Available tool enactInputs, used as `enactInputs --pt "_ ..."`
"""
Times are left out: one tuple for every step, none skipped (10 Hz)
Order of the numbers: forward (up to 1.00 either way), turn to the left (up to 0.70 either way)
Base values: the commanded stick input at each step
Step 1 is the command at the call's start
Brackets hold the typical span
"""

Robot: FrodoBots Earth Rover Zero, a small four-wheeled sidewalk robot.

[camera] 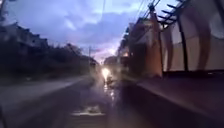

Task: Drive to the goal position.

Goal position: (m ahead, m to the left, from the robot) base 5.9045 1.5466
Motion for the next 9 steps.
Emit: enactInputs --pt "0.70 0.00" --pt "0.70 0.00" --pt "0.70 -0.03" --pt "0.70 -0.13" --pt "0.70 -0.30" --pt "0.70 -0.35" --pt "0.70 -0.35" --pt "0.70 -0.25" --pt "0.70 -0.10"
